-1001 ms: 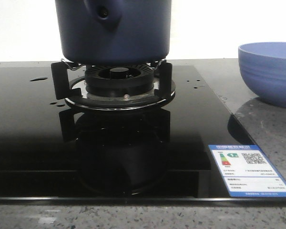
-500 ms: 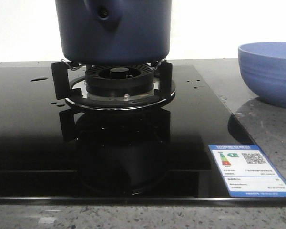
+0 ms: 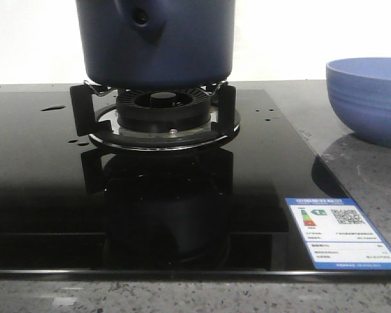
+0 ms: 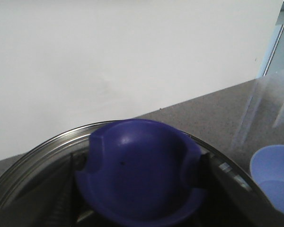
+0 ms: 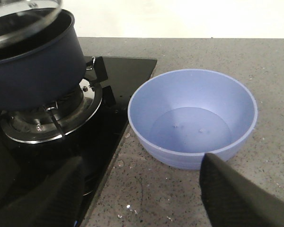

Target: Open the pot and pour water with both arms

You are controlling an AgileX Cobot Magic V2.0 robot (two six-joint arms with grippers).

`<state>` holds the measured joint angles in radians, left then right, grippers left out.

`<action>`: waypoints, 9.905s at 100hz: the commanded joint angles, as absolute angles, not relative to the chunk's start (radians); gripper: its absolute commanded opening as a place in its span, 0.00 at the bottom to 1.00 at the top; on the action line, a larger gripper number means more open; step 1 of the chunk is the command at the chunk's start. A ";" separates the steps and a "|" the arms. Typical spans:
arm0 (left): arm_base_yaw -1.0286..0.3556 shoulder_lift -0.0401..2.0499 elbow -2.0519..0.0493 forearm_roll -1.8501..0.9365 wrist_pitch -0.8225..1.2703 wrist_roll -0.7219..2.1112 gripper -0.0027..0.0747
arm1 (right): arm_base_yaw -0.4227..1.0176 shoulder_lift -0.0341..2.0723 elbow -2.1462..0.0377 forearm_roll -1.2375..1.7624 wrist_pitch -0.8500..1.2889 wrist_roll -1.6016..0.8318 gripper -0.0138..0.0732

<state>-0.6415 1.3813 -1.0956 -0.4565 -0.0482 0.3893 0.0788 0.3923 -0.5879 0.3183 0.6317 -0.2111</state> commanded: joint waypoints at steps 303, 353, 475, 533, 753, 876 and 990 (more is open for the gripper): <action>-0.147 1.091 -1.136 -0.441 0.094 0.390 0.54 | 0.241 1.571 -1.877 0.461 1.045 -0.108 0.08; -0.147 1.091 -1.136 -0.440 0.094 0.390 0.54 | 0.454 1.618 -1.778 0.212 0.476 -0.178 0.11; -0.147 1.091 -1.136 -0.440 0.094 0.390 0.54 | 0.491 1.493 -1.231 0.054 -0.797 -0.178 0.11; -0.147 1.091 -1.136 -0.440 0.094 0.390 0.54 | 0.491 1.495 -1.231 0.054 -0.902 -0.178 0.11; -0.471 1.101 -1.136 -0.419 -0.034 0.390 0.54 | -0.118 1.475 -1.264 0.152 0.942 -0.109 0.11; -0.639 1.365 -1.136 -0.440 -0.157 0.390 0.54 | -0.118 1.215 -1.359 0.196 1.023 -0.141 0.56; -0.626 1.238 -1.136 -0.438 -0.166 0.390 0.74 | -0.118 1.215 -1.359 0.228 1.018 -0.151 0.56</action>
